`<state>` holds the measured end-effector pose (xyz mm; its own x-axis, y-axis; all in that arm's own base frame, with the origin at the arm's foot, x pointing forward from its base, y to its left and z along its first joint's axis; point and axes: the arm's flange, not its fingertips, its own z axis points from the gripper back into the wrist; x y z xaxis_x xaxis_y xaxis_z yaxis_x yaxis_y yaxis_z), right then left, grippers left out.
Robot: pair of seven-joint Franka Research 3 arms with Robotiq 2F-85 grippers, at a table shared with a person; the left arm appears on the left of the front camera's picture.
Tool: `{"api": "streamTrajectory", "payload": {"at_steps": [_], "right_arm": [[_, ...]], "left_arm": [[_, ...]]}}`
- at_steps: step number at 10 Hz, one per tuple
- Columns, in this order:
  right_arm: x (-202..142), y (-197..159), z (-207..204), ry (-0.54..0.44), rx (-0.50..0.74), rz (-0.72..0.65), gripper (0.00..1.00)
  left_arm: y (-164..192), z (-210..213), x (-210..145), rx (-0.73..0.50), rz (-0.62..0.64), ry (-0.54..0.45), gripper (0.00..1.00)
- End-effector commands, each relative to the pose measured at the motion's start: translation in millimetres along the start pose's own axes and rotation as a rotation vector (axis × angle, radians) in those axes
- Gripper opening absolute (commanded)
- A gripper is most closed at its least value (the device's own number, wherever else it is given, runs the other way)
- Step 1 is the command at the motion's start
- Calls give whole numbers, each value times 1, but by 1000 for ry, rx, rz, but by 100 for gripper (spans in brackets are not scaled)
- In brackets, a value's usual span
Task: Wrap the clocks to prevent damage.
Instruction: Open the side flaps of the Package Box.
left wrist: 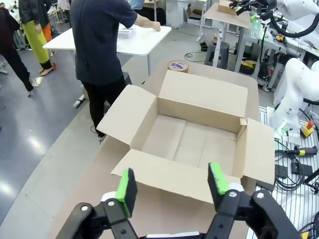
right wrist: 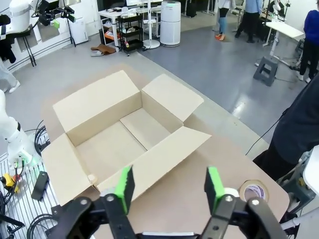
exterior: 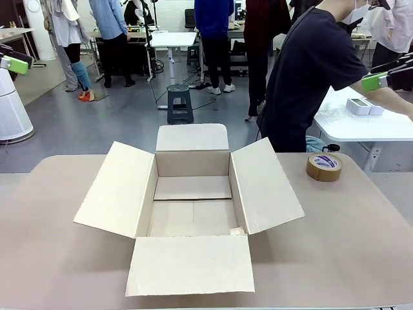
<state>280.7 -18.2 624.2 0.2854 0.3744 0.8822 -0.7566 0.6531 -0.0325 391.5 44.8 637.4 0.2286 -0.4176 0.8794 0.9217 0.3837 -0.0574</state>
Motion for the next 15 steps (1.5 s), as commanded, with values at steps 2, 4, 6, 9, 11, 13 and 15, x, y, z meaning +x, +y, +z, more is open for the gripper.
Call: {"api": "streamTrajectory", "payload": {"at_steps": [2,4,6,9,11,13,15], "right_arm": [[3,0,-1,62,-9,-53,0],[4,-1,-1,85,-21,-55,0],[7,-2,-1,107,-32,-58,0],[12,-1,-2,156,-38,-57,0],[10,0,-4,200,-47,-44,0],[8,-1,-3,132,-34,-36,0],[8,-1,-3,132,-34,-36,0]], "left_arm": [[8,1,0,-24,25,29,0],[12,-2,-1,-33,32,44,0],[14,-4,-2,-27,34,60,0],[16,-5,-3,-20,39,73,0],[15,-4,-5,7,49,72,0],[14,-6,-8,-16,31,44,0],[14,-6,-8,-16,31,44,0]]}}
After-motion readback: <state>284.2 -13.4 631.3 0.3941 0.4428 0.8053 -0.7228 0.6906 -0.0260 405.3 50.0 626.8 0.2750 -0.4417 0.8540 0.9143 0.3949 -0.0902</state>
